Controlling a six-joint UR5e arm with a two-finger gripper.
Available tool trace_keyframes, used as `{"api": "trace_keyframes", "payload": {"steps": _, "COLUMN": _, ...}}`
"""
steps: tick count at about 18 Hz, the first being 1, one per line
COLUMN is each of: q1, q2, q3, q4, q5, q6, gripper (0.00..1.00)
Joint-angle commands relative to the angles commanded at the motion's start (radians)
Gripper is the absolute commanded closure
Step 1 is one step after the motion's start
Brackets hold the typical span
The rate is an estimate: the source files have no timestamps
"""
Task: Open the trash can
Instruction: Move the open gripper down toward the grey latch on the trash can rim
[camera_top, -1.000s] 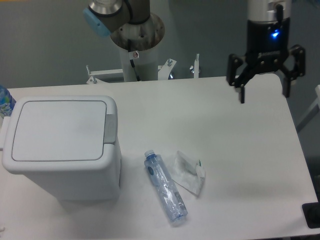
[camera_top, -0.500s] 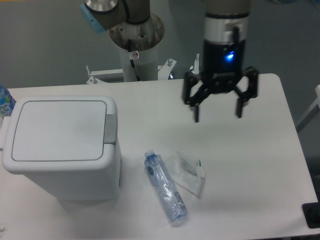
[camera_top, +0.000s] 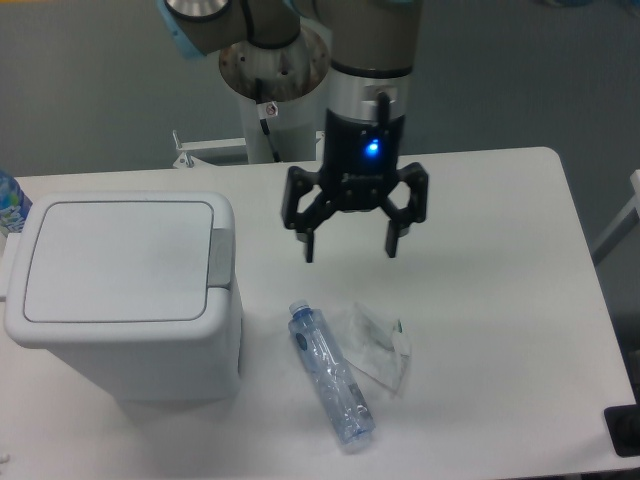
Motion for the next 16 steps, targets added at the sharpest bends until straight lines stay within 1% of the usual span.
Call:
{"api": "trace_keyframes", "payload": {"steps": 5, "q1": -0.031, "q2": 0.000, "q3": -0.003, "q4": -0.002, "q5": 0.002, "q6": -0.025, "gripper": 0.00}}
{"api": "trace_keyframes", "payload": {"steps": 11, "q1": -0.069, "q2": 0.003, "q3": -0.023, "q4": -0.002, "q5": 0.008, "q6": -0.037, "gripper": 0.00}}
{"api": "trace_keyframes", "payload": {"steps": 14, "q1": -0.077, "q2": 0.005, "q3": -0.041, "q4": 0.002, "q5": 0.008, "q6": -0.037, "gripper": 0.00}}
{"api": "trace_keyframes", "payload": {"steps": 16, "q1": -0.078, "q2": 0.005, "q3": -0.043, "q4": 0.002, "q5": 0.006, "q6": -0.037, "gripper": 0.00}}
